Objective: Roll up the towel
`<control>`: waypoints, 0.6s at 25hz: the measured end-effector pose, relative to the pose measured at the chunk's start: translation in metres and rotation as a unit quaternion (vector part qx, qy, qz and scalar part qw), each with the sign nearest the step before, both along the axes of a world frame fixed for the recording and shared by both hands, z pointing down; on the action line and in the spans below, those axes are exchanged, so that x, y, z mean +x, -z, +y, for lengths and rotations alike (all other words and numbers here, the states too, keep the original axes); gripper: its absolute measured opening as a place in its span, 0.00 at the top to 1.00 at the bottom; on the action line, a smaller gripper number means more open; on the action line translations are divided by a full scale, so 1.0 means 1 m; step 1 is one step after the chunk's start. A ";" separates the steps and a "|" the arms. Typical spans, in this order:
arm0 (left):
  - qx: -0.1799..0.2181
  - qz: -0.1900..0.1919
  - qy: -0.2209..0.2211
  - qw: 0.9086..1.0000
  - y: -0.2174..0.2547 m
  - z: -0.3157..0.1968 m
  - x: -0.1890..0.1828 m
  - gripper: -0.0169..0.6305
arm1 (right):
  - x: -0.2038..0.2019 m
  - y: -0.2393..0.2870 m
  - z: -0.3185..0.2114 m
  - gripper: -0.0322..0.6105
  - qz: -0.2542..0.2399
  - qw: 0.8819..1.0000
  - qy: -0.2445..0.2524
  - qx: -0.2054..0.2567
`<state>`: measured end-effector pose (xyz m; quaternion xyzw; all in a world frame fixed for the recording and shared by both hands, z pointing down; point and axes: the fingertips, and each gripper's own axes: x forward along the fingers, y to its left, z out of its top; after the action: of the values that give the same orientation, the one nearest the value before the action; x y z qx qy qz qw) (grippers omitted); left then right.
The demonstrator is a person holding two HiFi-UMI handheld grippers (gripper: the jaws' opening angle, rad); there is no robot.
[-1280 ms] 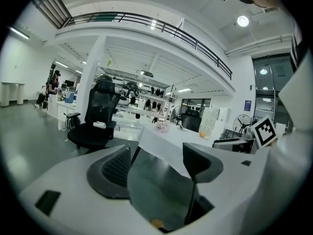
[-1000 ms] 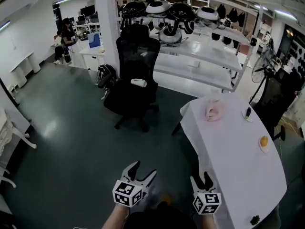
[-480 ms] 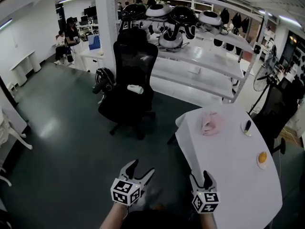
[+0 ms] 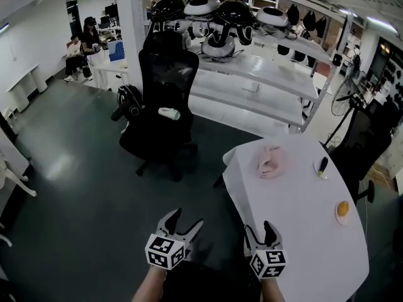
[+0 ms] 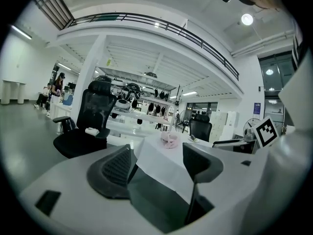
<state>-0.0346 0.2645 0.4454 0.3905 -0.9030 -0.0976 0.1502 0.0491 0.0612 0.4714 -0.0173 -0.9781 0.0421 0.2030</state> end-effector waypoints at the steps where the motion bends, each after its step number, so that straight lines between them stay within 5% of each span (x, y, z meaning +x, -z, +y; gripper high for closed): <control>1: -0.003 0.003 -0.001 1.000 -0.002 -0.001 0.002 0.43 | 0.002 -0.001 0.000 0.51 0.001 1.000 -0.001 -0.002; 15: -0.016 0.026 -0.031 0.999 -0.026 -0.026 -0.014 0.43 | 0.008 -0.031 -0.016 0.51 0.033 0.999 -0.029 -0.020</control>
<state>-0.0483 0.2382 0.4717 0.4131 -0.8878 -0.0881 0.1826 0.0570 0.0456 0.5026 0.0089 -0.9701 0.0679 0.2330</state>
